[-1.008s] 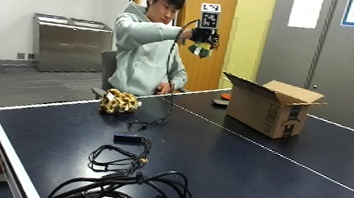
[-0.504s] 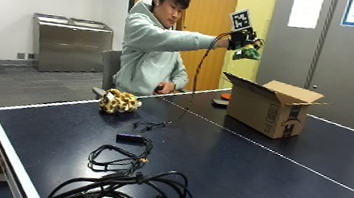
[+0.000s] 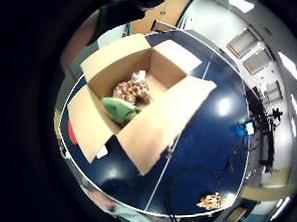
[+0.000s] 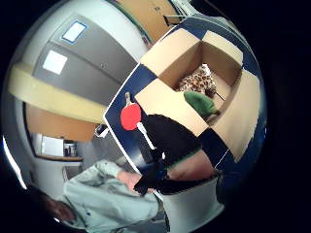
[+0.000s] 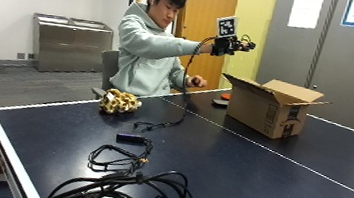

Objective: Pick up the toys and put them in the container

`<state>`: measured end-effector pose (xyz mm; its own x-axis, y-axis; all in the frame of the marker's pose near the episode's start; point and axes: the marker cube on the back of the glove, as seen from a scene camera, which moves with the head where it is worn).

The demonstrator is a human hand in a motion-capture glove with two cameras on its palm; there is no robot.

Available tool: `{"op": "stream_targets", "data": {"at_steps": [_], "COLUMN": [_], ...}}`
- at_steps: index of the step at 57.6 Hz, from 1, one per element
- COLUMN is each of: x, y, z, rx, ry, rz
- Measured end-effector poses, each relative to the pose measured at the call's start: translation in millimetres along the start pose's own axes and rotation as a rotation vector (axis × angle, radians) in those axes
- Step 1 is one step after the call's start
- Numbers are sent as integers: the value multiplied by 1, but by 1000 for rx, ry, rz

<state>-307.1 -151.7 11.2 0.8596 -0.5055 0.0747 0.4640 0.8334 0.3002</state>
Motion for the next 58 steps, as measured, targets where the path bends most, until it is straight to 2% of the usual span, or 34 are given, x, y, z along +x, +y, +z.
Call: {"op": "stream_targets", "data": {"at_steps": [3, 9, 13, 17, 20, 23, 30, 36, 39, 43, 47, 50, 55, 58], "x": [-3, -5, 4, 6, 14, 13, 20, 27, 30, 34, 39, 42, 30, 32], "y": [14, 38, 53, 59, 66, 72, 74, 82, 81, 82, 80, 81, 83, 86], "z": [-2, -15, -14, -17, -14, -14, -12, -10, -9, -6, -4, -1, -6, -4], "rx": [24, 47, 52, 57, 62, 61, 65, 78, 86, 84, 84, 84, 79, 79], "ry": [39, -125, -74, -99, -32, -76, -62, -28, 3, 52, 82, 127, -47, -35], "rz": [-35, -142, -216, -107, -134, -154, -26, -152, -98, -113, -39, -54, -68, -107]}}
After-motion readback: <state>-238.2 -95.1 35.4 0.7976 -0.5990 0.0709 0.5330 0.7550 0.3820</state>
